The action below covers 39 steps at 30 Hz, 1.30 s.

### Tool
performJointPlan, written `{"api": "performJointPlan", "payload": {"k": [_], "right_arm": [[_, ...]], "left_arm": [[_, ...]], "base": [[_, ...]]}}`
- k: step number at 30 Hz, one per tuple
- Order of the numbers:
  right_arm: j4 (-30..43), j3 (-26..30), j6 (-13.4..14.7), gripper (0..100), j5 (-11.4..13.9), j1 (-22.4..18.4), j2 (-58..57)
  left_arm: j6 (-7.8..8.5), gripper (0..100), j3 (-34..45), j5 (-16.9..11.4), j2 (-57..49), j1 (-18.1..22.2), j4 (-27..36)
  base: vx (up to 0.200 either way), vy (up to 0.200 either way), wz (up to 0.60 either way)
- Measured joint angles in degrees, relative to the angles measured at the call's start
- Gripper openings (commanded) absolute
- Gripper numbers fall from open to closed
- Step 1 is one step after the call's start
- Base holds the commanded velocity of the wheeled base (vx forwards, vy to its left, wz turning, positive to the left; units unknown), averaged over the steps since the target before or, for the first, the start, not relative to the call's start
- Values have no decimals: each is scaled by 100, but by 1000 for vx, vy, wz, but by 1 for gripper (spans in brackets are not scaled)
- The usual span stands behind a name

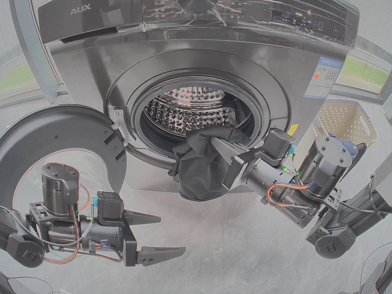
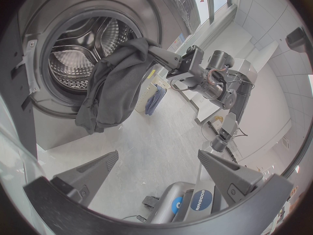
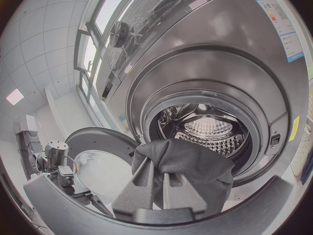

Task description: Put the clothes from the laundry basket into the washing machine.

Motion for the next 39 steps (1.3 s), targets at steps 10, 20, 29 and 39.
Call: {"api": "performJointPlan", "payload": {"k": [10,20,29,39], "right_arm": [[-44,85,9,0,-49,89,-56],[-66,149,11,0,-106,232,-139],[-69,160,11,0,-107,265,-155],[-69,151,11,0,-106,286,-158]], "left_arm": [[-60,100,-391,63,1111,41,-1414],[-224,100,-884,362,1993,245,-1985],[-224,100,-1085,408,2260,372,-2146],[-233,100,-1360,474,2381,234,-2174]], "base": [[0,0,0],[0,0,0],[0,0,0],[0,0,0]]}}
